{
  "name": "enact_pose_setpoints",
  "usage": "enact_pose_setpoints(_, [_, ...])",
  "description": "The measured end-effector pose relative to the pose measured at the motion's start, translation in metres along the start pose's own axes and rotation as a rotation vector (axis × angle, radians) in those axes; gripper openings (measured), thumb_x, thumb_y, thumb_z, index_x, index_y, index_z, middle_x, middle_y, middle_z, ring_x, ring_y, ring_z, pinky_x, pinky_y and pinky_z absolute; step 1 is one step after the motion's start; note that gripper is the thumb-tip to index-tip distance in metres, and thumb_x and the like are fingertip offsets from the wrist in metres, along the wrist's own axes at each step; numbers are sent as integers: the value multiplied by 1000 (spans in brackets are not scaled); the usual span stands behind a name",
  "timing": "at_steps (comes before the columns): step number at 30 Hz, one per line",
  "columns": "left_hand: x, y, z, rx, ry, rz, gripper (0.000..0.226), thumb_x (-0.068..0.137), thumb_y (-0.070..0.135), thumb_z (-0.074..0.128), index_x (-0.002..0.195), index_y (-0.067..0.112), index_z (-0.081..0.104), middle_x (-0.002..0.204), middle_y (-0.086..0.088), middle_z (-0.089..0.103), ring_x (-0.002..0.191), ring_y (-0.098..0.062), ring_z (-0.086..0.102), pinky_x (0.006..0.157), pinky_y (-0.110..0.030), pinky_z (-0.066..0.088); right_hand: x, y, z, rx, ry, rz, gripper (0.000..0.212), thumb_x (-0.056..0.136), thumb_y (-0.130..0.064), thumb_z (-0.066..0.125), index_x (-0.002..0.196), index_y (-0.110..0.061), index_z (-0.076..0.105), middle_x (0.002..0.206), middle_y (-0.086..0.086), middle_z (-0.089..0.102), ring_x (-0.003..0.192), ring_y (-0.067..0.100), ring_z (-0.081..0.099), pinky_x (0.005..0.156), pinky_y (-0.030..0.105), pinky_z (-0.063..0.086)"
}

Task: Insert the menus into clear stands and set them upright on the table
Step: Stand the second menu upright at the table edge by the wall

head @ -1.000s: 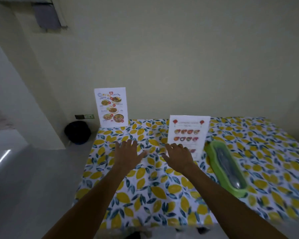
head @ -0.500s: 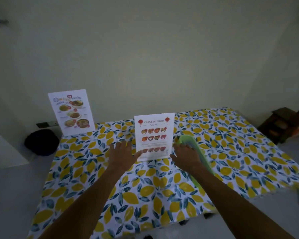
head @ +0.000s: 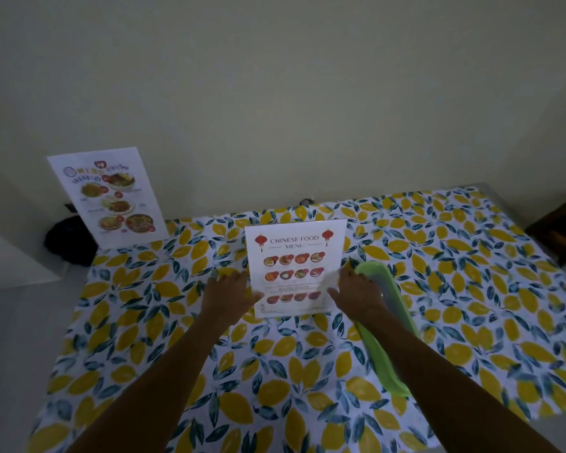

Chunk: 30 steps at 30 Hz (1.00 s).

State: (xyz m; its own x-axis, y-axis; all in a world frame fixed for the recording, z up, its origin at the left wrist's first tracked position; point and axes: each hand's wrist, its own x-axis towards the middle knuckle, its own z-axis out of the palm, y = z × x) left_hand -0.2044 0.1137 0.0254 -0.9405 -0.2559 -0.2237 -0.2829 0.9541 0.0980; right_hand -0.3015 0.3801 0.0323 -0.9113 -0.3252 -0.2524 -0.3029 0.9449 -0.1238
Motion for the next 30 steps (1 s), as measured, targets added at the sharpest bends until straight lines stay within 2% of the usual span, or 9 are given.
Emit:
enact_pose_setpoints(2, [9,2,0,-147,-88,26,49,90,53,57,128,23,56,122,-4,67,109,-26,63,90,-41,51,9,2,2,30,-11,12,52,96,-46,50,128,-6,45,118,17,66,108,35,64,89,44,54])
enact_pose_setpoints(6, [20,-4,3,-311,-150,21,31,90,35,63,118,25,68,116,-2,72,98,-22,68,80,-38,57,19,8,3,115,5,20,37,97,-40,50,118,-9,52,107,14,70,96,32,69,79,40,56])
enact_pose_setpoints(13, [32,-4,-13,-363,-109,72,26,90,29,66,116,25,72,113,2,74,93,-16,69,65,-21,48,33,17,-9,147,56,-12,39,97,-42,49,121,-12,53,107,13,70,99,32,67,79,39,52])
enact_pose_setpoints(15, [40,0,-27,-336,-76,72,27,90,32,65,115,24,72,111,2,74,89,-16,69,65,-22,50,39,22,-21,148,95,-27,41,96,-42,49,123,-12,52,106,13,70,98,33,67,77,39,52])
enact_pose_setpoints(18, [56,12,-48,-317,-39,101,28,89,39,64,113,26,72,108,2,75,86,-13,69,72,-28,54,47,36,-46,146,161,-48,35,96,-43,48,114,-13,53,97,11,70,87,33,68,70,37,54])
enact_pose_setpoints(20, [69,29,-63,-316,-13,118,28,89,38,64,113,26,72,107,4,75,82,-11,68,72,-28,54,53,52,-63,138,198,-65,35,96,-44,47,112,-14,53,93,9,70,81,31,69,68,37,56])
enact_pose_setpoints(23, [91,65,-83,-351,17,138,25,87,37,67,109,27,73,104,6,76,78,-7,69,71,-29,57,62,87,-90,137,254,-62,34,97,-43,48,112,-14,54,95,11,70,83,31,68,64,34,49])
enact_pose_setpoints(28, [126,167,-110,-311,89,212,24,88,33,69,106,18,75,106,-3,76,86,-20,71,75,-35,57,83,177,-133,123,313,-22,33,97,-42,49,110,-13,54,96,11,69,86,33,66,66,38,52])
enact_pose_setpoints(30, [141,216,-115,-323,104,212,22,87,31,70,104,17,75,103,-3,76,84,-22,71,73,-31,55,98,224,-146,112,331,-14,32,98,-41,48,111,-13,54,94,12,69,83,33,66,63,36,50])
